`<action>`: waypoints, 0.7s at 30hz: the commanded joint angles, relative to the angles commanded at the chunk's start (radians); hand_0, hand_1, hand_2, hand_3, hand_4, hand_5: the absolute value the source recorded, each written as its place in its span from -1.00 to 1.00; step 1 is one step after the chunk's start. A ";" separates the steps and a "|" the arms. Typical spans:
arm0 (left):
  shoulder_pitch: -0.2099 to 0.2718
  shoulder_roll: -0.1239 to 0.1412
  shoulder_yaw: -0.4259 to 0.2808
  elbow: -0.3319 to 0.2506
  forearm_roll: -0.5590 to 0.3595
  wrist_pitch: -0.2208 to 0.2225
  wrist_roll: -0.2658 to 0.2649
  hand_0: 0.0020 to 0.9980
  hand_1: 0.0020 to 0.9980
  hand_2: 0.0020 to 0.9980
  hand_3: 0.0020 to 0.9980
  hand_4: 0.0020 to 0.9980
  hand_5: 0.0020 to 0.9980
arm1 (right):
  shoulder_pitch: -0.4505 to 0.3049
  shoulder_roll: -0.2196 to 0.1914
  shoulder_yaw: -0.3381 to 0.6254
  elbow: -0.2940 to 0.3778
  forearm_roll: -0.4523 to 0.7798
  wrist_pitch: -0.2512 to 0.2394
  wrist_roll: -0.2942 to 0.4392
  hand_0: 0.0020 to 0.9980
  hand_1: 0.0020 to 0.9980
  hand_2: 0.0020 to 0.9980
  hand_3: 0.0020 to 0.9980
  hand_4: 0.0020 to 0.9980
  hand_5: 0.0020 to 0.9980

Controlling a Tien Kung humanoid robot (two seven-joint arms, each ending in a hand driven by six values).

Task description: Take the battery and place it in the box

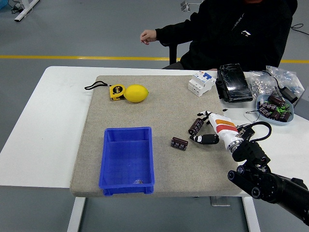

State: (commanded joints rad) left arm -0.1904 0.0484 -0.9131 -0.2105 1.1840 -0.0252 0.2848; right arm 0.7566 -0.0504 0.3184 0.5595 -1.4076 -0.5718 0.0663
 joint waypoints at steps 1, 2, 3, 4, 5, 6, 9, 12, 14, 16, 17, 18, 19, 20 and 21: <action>0.000 0.000 0.000 0.000 0.000 0.000 0.000 0.57 0.52 0.51 0.20 0.31 0.18 | 0.000 0.001 0.000 0.000 0.000 -0.001 0.000 0.08 0.23 0.33 0.58 1.00 -0.16; 0.000 0.000 0.000 0.000 0.000 0.000 0.000 0.57 0.52 0.51 0.20 0.31 0.18 | 0.001 0.001 -0.001 -0.001 0.000 -0.002 0.000 0.08 0.23 0.33 0.58 1.00 -0.16; -0.001 0.000 0.000 0.000 0.000 0.000 0.000 0.57 0.52 0.51 0.20 0.31 0.18 | 0.002 0.002 -0.002 -0.002 0.001 -0.003 0.001 0.08 0.23 0.33 0.58 1.00 -0.16; -0.001 0.000 0.001 0.000 -0.001 0.000 0.000 0.57 0.52 0.51 0.20 0.31 0.18 | 0.004 0.003 -0.005 -0.003 0.001 -0.004 0.001 0.08 0.23 0.33 0.58 1.00 -0.16; -0.002 0.000 0.002 -0.001 -0.002 0.000 0.001 0.57 0.52 0.51 0.20 0.31 0.18 | 0.006 0.004 -0.009 -0.005 0.000 -0.006 0.001 0.08 0.23 0.33 0.58 1.00 -0.16; -0.003 0.000 0.003 -0.001 -0.002 0.000 0.001 0.57 0.52 0.51 0.20 0.31 0.18 | 0.007 0.005 -0.013 -0.007 0.000 -0.010 0.002 -0.09 0.17 0.30 0.53 1.00 -0.18; -0.005 0.000 0.003 -0.001 -0.002 -0.001 0.001 0.57 0.52 0.51 0.20 0.31 0.18 | 0.008 0.009 -0.023 -0.013 0.011 -0.024 0.006 -0.09 0.17 0.30 0.53 1.00 -0.18; -0.006 -0.001 0.001 -0.001 0.003 -0.002 0.002 0.57 0.52 0.51 0.20 0.31 0.18 | 0.008 0.010 -0.028 -0.016 0.018 -0.032 0.008 -0.23 0.08 0.20 0.46 1.00 -0.22; -0.008 -0.002 -0.004 -0.001 0.007 -0.001 0.002 0.57 0.52 0.51 0.20 0.31 0.18 | 0.008 0.008 -0.031 -0.017 0.020 -0.031 0.007 -0.23 0.08 0.20 0.46 1.00 -0.22; -0.012 -0.004 -0.004 -0.001 0.008 -0.001 0.001 0.57 0.52 0.51 0.20 0.31 0.18 | 0.009 0.005 -0.034 -0.020 0.022 -0.031 0.005 -0.23 0.08 0.20 0.46 1.00 -0.22; -0.014 -0.004 -0.002 -0.001 0.006 0.000 0.001 0.57 0.52 0.51 0.20 0.31 0.18 | 0.010 0.004 -0.035 -0.021 0.023 -0.031 0.004 -0.23 0.08 0.20 0.46 1.00 -0.22; -0.015 -0.004 0.000 0.000 0.002 0.001 0.000 0.57 0.52 0.51 0.20 0.31 0.18 | 0.011 0.003 -0.035 -0.023 0.026 -0.031 0.004 -0.29 0.04 0.16 0.44 1.00 -0.26; -0.016 -0.005 0.002 0.000 -0.003 0.002 -0.001 0.57 0.52 0.51 0.20 0.31 0.18 | 0.011 0.001 -0.036 -0.024 0.027 -0.031 0.005 -0.29 0.04 0.16 0.44 1.00 -0.26; -0.016 -0.005 0.004 0.000 -0.006 0.003 -0.002 0.57 0.52 0.51 0.20 0.31 0.18 | 0.011 0.001 -0.037 -0.025 0.029 -0.032 0.005 -0.29 0.04 0.16 0.44 1.00 -0.26; -0.016 -0.005 0.004 0.000 -0.007 0.003 -0.002 0.57 0.52 0.51 0.20 0.31 0.18 | 0.012 0.000 -0.038 -0.026 0.029 -0.032 0.006 -0.29 0.04 0.16 0.44 1.00 -0.26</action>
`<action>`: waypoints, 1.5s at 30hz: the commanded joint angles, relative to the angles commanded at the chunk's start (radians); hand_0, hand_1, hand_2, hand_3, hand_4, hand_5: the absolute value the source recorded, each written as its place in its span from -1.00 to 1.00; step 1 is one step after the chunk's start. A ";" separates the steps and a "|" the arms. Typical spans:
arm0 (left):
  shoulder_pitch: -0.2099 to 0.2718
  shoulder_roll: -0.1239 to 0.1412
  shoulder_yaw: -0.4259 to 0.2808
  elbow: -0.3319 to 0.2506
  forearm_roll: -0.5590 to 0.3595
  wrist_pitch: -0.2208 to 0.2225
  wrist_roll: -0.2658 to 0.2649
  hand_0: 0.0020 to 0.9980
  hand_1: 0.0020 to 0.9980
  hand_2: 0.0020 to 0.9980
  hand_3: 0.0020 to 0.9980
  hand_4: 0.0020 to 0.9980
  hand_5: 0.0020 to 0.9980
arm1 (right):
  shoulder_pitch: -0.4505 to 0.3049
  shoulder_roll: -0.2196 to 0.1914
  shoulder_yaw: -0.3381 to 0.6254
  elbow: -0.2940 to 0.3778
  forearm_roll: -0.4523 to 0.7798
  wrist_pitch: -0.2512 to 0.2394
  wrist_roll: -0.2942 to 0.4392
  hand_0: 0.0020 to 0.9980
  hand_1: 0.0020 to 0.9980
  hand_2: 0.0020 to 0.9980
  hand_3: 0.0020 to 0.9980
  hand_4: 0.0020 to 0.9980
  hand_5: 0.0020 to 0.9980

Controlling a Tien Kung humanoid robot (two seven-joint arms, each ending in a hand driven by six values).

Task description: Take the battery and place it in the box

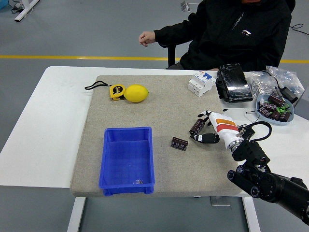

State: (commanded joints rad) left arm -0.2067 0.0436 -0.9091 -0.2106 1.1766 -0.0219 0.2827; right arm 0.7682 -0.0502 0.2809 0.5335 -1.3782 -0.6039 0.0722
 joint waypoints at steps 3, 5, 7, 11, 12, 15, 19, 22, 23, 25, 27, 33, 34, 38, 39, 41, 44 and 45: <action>-0.001 0.000 0.000 0.001 0.002 0.000 -0.001 0.57 0.52 0.51 0.20 0.31 0.18 | 0.001 0.000 0.000 0.003 0.000 -0.007 0.004 -0.33 0.01 0.12 0.42 1.00 -0.28; -0.002 0.000 -0.002 0.001 0.003 0.000 -0.001 0.57 0.52 0.51 0.20 0.31 0.18 | 0.002 -0.002 0.000 0.006 0.001 -0.011 0.006 -0.33 0.01 0.12 0.42 1.00 -0.28; -0.002 0.000 -0.001 0.001 0.003 0.000 -0.002 0.57 0.52 0.51 0.20 0.31 0.18 | 0.003 -0.003 0.001 0.007 0.003 -0.015 0.008 -0.33 0.01 0.12 0.42 1.00 -0.28; -0.005 0.000 0.002 0.001 -0.002 0.000 -0.003 0.57 0.52 0.51 0.20 0.31 0.18 | 0.006 -0.006 0.000 0.006 0.009 -0.017 0.015 -0.38 -0.01 0.10 0.41 1.00 -0.31; -0.006 0.000 0.003 0.001 -0.005 0.001 -0.003 0.57 0.52 0.51 0.20 0.31 0.18 | 0.007 -0.006 0.001 0.006 0.009 -0.017 0.017 -0.38 -0.01 0.10 0.41 1.00 -0.31; -0.009 -0.001 0.007 0.001 -0.008 0.001 -0.004 0.57 0.52 0.51 0.21 0.31 0.18 | 0.010 -0.008 0.007 0.005 0.005 -0.006 0.014 -0.26 0.06 0.15 0.45 1.00 -0.31; -0.009 -0.001 0.009 0.001 -0.011 0.001 -0.005 0.57 0.52 0.51 0.21 0.31 0.18 | 0.011 -0.009 0.014 0.004 -0.004 0.019 0.009 -0.26 0.06 0.15 0.45 1.00 -0.31; -0.009 -0.001 0.009 0.001 -0.012 0.001 -0.006 0.57 0.53 0.51 0.20 0.31 0.18 | 0.011 -0.010 0.018 0.005 -0.014 0.046 0.005 0.04 0.22 0.31 0.55 1.00 -0.32; -0.009 -0.001 0.010 0.001 -0.013 0.001 -0.006 0.57 0.53 0.51 0.20 0.31 0.18 | 0.010 -0.010 0.019 0.006 -0.017 0.052 0.004 0.04 0.22 0.31 0.55 1.00 -0.32; -0.008 -0.001 0.011 0.001 -0.014 0.001 -0.007 0.57 0.53 0.51 0.20 0.31 0.18 | 0.009 -0.010 0.020 0.008 -0.023 0.061 0.007 0.04 0.22 0.31 0.55 1.00 -0.32; -0.007 -0.001 0.011 0.001 -0.014 0.001 -0.007 0.57 0.53 0.51 0.21 0.31 0.18 | 0.008 -0.009 0.021 0.010 -0.027 0.067 0.007 0.26 0.33 0.42 0.61 1.00 -0.31; -0.007 -0.001 0.013 0.001 -0.014 -0.001 -0.007 0.57 0.53 0.51 0.21 0.31 0.18 | 0.008 -0.009 0.023 0.013 -0.040 0.064 0.000 0.26 0.33 0.42 0.61 1.00 -0.31; -0.007 0.000 0.014 0.001 -0.014 -0.001 -0.007 0.57 0.53 0.51 0.20 0.31 0.18 | 0.009 -0.010 0.023 0.013 -0.041 0.064 -0.001 0.28 0.34 0.43 0.63 1.00 -0.31; -0.007 0.000 0.013 0.001 -0.012 -0.001 -0.007 0.57 0.53 0.51 0.20 0.31 0.18 | 0.011 -0.014 0.027 0.013 -0.045 0.059 -0.004 0.28 0.34 0.43 0.63 1.00 -0.31; -0.007 0.000 0.014 0.001 -0.013 -0.001 -0.007 0.57 0.53 0.51 0.20 0.31 0.18 | 0.012 -0.014 0.029 0.013 -0.046 0.058 -0.005 0.28 0.34 0.43 0.63 1.00 -0.31; -0.008 0.000 0.013 0.001 -0.012 -0.001 -0.007 0.57 0.53 0.51 0.21 0.31 0.18 | 0.016 -0.016 0.030 0.011 -0.043 0.056 -0.002 0.28 0.34 0.44 0.63 1.00 -0.31; -0.009 0.000 0.012 0.001 -0.010 -0.002 -0.007 0.57 0.53 0.51 0.21 0.31 0.18 | 0.022 -0.015 0.029 0.009 -0.039 0.054 0.003 0.28 0.34 0.44 0.63 1.00 -0.31; -0.009 0.000 0.012 0.001 -0.010 -0.002 -0.006 0.57 0.53 0.51 0.21 0.31 0.18 | 0.024 -0.014 0.026 0.009 -0.037 0.054 0.006 0.28 0.34 0.44 0.63 1.00 -0.31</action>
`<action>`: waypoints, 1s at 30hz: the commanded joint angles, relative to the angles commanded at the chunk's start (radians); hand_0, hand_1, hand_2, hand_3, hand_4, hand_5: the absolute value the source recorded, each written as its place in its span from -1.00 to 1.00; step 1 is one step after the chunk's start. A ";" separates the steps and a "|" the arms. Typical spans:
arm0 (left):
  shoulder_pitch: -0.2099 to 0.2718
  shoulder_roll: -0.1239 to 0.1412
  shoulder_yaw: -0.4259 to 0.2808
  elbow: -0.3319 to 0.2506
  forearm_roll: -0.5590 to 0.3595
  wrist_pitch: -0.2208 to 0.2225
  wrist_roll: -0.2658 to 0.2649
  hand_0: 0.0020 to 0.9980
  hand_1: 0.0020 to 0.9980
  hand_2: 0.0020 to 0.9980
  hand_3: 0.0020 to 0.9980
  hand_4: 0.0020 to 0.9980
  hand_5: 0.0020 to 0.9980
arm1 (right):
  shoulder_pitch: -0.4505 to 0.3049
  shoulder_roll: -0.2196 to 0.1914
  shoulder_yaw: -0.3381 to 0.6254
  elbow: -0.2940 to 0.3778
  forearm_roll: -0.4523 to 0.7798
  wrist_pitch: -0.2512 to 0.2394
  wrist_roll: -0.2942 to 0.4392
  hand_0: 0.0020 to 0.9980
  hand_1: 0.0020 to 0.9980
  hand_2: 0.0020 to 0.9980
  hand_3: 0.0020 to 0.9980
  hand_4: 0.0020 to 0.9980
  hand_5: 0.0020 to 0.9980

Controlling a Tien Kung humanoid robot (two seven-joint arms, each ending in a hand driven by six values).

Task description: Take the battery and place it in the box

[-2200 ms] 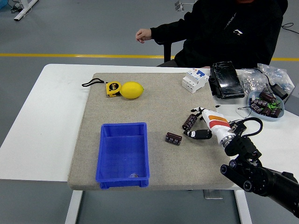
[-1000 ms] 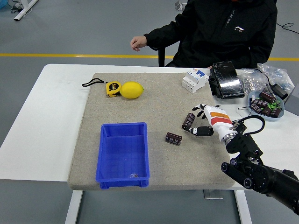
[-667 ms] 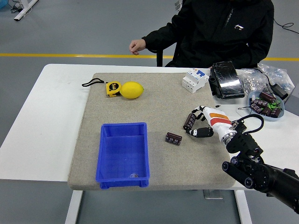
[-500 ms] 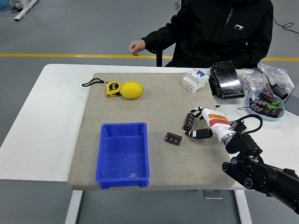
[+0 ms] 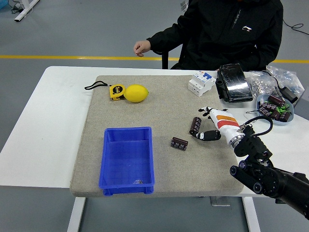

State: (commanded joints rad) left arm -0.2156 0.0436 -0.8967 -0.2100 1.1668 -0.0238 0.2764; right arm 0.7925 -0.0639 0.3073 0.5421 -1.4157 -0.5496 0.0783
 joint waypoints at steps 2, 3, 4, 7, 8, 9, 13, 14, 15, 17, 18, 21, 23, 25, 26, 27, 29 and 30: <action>0.000 0.000 0.000 0.000 0.001 -0.001 0.001 0.57 0.53 0.51 0.21 0.31 0.18 | 0.004 0.002 -0.006 -0.001 0.001 0.001 0.005 0.28 0.34 0.45 0.64 1.00 -0.30; -0.001 0.000 -0.001 -0.001 0.002 -0.001 0.001 0.57 0.53 0.51 0.21 0.31 0.18 | 0.006 0.004 -0.010 -0.002 0.001 0.003 0.008 0.28 0.34 0.45 0.64 1.00 -0.30; -0.001 0.000 -0.001 -0.001 0.002 -0.001 0.002 0.57 0.53 0.51 0.21 0.31 0.18 | 0.007 0.006 -0.013 -0.003 0.002 0.004 0.011 0.28 0.34 0.45 0.64 1.00 -0.30; -0.002 0.000 0.001 -0.001 0.002 -0.001 0.002 0.57 0.53 0.51 0.21 0.31 0.18 | 0.011 0.012 -0.029 -0.007 0.005 0.018 0.025 0.29 0.34 0.45 0.64 1.00 -0.25; -0.003 0.000 0.001 -0.001 0.002 -0.001 0.002 0.57 0.53 0.51 0.21 0.31 0.18 | 0.011 0.013 -0.032 -0.007 0.004 0.021 0.028 0.29 0.34 0.45 0.64 1.00 -0.25; -0.003 0.000 0.000 -0.002 0.004 -0.002 0.003 0.57 0.53 0.51 0.21 0.31 0.18 | 0.012 0.014 -0.037 -0.008 0.002 0.025 0.031 0.29 0.34 0.45 0.64 1.00 -0.25; -0.004 0.000 0.000 -0.002 0.006 -0.002 0.003 0.57 0.53 0.51 0.21 0.31 0.18 | 0.012 0.021 -0.045 -0.007 -0.004 0.025 0.037 0.30 0.35 0.45 0.64 1.00 -0.24; -0.004 0.000 -0.001 -0.002 0.009 -0.003 0.003 0.57 0.53 0.51 0.21 0.31 0.18 | 0.012 0.022 -0.046 -0.007 -0.005 0.024 0.038 0.30 0.35 0.45 0.64 1.00 -0.24; -0.004 0.000 -0.001 -0.003 0.010 -0.003 0.004 0.57 0.53 0.51 0.21 0.31 0.18 | 0.011 0.023 -0.047 -0.006 -0.007 0.024 0.038 0.30 0.35 0.45 0.64 1.00 -0.24; -0.003 0.000 0.000 -0.003 0.010 -0.003 0.003 0.57 0.53 0.51 0.21 0.31 0.18 | 0.010 0.023 -0.048 -0.006 -0.009 0.021 0.038 0.30 0.35 0.45 0.64 1.00 -0.24; -0.002 0.000 -0.001 -0.003 0.011 -0.003 0.004 0.57 0.53 0.51 0.21 0.31 0.18 | 0.008 0.023 -0.050 -0.007 -0.007 0.014 0.041 0.30 0.35 0.45 0.64 1.00 -0.24; -0.002 0.001 -0.002 -0.003 0.013 -0.004 0.004 0.57 0.53 0.51 0.21 0.31 0.18 | 0.007 0.022 -0.050 -0.012 0.000 0.005 0.044 0.11 0.26 0.42 0.62 1.00 -0.23; -0.002 0.001 -0.002 -0.003 0.014 -0.004 0.004 0.57 0.53 0.51 0.21 0.31 0.18 | 0.008 0.021 -0.051 -0.014 0.003 0.002 0.044 0.11 0.26 0.42 0.62 1.00 -0.23; -0.002 0.001 -0.002 -0.003 0.015 -0.004 0.004 0.57 0.53 0.51 0.21 0.31 0.18 | 0.008 0.020 -0.051 -0.014 0.005 -0.001 0.044 -0.07 0.17 0.36 0.56 1.00 -0.25; -0.002 0.001 -0.003 -0.003 0.016 -0.005 0.004 0.57 0.53 0.51 0.21 0.31 0.18 | 0.008 0.019 -0.052 -0.014 0.005 -0.001 0.044 -0.07 0.17 0.36 0.56 1.00 -0.25; -0.002 0.001 -0.004 -0.003 0.017 -0.005 0.004 0.57 0.53 0.51 0.21 0.31 0.18 | 0.008 0.018 -0.053 -0.014 0.005 -0.001 0.043 -0.07 0.17 0.36 0.56 1.00 -0.25; -0.001 0.001 -0.004 -0.002 0.018 -0.005 0.004 0.57 0.53 0.51 0.21 0.31 0.18 | 0.008 0.017 -0.054 -0.014 0.008 -0.004 0.043 -0.07 0.17 0.36 0.56 1.00 -0.25; -0.001 0.000 -0.004 -0.002 0.017 -0.005 0.004 0.57 0.53 0.51 0.21 0.31 0.18 | 0.008 0.016 -0.055 -0.014 0.009 -0.006 0.043 -0.07 0.17 0.36 0.56 1.00 -0.25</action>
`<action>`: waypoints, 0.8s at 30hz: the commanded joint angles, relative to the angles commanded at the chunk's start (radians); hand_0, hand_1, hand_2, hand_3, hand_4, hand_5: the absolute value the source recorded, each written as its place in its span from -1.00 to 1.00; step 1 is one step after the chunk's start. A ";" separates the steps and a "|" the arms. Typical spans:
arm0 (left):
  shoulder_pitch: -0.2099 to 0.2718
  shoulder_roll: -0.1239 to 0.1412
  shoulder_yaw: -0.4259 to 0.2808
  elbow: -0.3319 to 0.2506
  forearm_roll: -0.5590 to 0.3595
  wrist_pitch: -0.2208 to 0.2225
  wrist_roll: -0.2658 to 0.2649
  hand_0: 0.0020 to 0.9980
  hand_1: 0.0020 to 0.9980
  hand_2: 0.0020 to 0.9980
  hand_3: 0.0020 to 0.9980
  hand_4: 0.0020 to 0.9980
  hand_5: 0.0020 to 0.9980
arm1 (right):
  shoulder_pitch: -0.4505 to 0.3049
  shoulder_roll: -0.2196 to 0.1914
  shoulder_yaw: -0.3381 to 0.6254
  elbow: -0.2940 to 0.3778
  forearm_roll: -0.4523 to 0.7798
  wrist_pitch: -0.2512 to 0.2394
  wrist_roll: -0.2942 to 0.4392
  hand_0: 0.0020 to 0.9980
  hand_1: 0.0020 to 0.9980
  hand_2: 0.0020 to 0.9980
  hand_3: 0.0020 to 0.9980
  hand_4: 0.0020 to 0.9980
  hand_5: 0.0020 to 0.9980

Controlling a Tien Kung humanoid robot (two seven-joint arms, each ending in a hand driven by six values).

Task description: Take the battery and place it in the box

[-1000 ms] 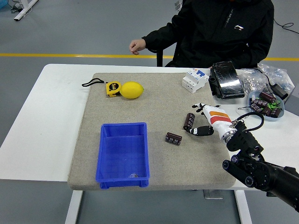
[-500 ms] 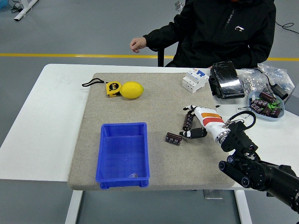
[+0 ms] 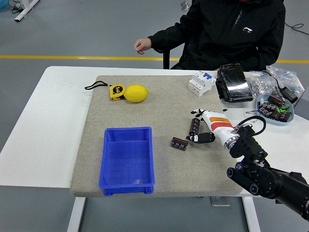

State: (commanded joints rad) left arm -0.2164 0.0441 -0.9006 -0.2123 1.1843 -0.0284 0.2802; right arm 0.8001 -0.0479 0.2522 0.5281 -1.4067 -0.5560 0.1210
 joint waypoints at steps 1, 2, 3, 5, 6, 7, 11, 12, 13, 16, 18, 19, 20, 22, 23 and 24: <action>0.000 0.000 0.000 0.000 0.000 0.000 0.000 0.57 0.52 0.51 0.20 0.31 0.18 | 0.000 -0.001 -0.001 0.000 0.001 -0.002 0.000 -0.24 0.08 0.31 0.52 1.00 -0.25; 0.001 -0.001 0.000 0.000 0.000 0.000 0.000 0.57 0.52 0.51 0.20 0.31 0.18 | 0.000 -0.001 -0.001 0.000 0.001 -0.002 0.000 -0.24 0.08 0.31 0.52 1.00 -0.25; 0.001 -0.001 0.000 0.000 0.001 0.000 0.000 0.57 0.52 0.51 0.20 0.31 0.18 | -0.001 -0.002 -0.002 0.000 0.002 -0.002 0.000 -0.24 0.08 0.31 0.52 1.00 -0.25; 0.001 0.000 -0.001 0.000 0.001 0.000 0.000 0.57 0.52 0.51 0.20 0.31 0.18 | 0.000 -0.002 -0.002 0.000 0.004 -0.002 0.001 -0.24 0.08 0.31 0.52 1.00 -0.25; 0.000 -0.001 -0.001 0.000 0.002 0.000 0.000 0.57 0.52 0.51 0.20 0.31 0.18 | 0.000 -0.003 -0.002 0.000 0.005 -0.002 0.003 -0.24 0.08 0.31 0.52 1.00 -0.25; 0.000 -0.001 -0.002 0.000 0.003 0.000 -0.001 0.57 0.52 0.51 0.20 0.31 0.17 | 0.000 -0.003 -0.001 0.000 0.006 -0.004 0.004 -0.27 0.06 0.29 0.50 0.98 -0.29; 0.000 -0.001 0.000 0.000 0.000 0.001 -0.001 0.57 0.52 0.51 0.20 0.31 0.17 | 0.002 -0.002 -0.004 0.000 0.007 -0.008 0.010 -0.27 0.06 0.29 0.50 0.98 -0.29; 0.000 -0.001 -0.001 0.000 0.001 0.001 -0.001 0.57 0.52 0.51 0.20 0.31 0.17 | 0.002 -0.001 -0.004 0.001 0.008 -0.009 0.011 -0.27 0.06 0.29 0.50 0.98 -0.29; 0.000 -0.002 -0.001 0.000 0.002 0.001 -0.001 0.57 0.52 0.51 0.20 0.31 0.17 | 0.002 -0.001 -0.005 0.001 0.008 -0.009 0.012 -0.27 0.06 0.28 0.48 0.98 -0.29; 0.000 -0.002 0.000 0.000 0.002 0.000 -0.001 0.57 0.52 0.51 0.20 0.31 0.17 | 0.003 0.000 -0.007 0.003 0.010 -0.011 0.018 -0.27 0.06 0.28 0.48 0.98 -0.29; 0.000 -0.002 0.001 0.000 -0.001 0.001 -0.001 0.57 0.52 0.51 0.20 0.31 0.17 | 0.002 0.000 -0.009 0.003 0.010 -0.013 0.020 -0.27 0.06 0.28 0.48 0.98 -0.29; -0.001 -0.002 0.001 0.000 -0.002 0.001 -0.001 0.57 0.53 0.51 0.21 0.31 0.18 | 0.003 0.000 -0.010 0.003 0.012 -0.012 0.021 -0.31 0.03 0.25 0.45 0.96 -0.28; -0.001 -0.002 0.001 0.000 -0.002 0.001 -0.001 0.57 0.53 0.51 0.21 0.31 0.18 | 0.002 0.000 -0.011 0.003 0.014 -0.012 0.022 -0.31 0.03 0.25 0.45 0.96 -0.28; 0.000 -0.001 0.001 0.000 -0.001 0.001 -0.002 0.57 0.53 0.51 0.21 0.31 0.18 | 0.001 0.000 -0.013 0.003 0.014 -0.013 0.023 -0.31 0.03 0.25 0.45 0.96 -0.28; 0.000 -0.002 0.001 0.000 -0.001 0.001 -0.002 0.57 0.53 0.51 0.21 0.31 0.18 | 0.001 0.000 -0.013 0.003 0.015 -0.013 0.024 -0.31 0.03 0.25 0.45 0.96 -0.28; 0.000 -0.002 -0.001 0.000 0.000 0.001 -0.001 0.57 0.53 0.51 0.21 0.31 0.18 | 0.001 0.000 -0.013 0.003 0.015 -0.015 0.025 -0.31 0.03 0.25 0.45 0.96 -0.28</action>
State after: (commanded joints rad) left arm -0.2163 0.0425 -0.9014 -0.2120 1.1844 -0.0279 0.2793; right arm 0.8014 -0.0483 0.2389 0.5314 -1.3919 -0.5708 0.1458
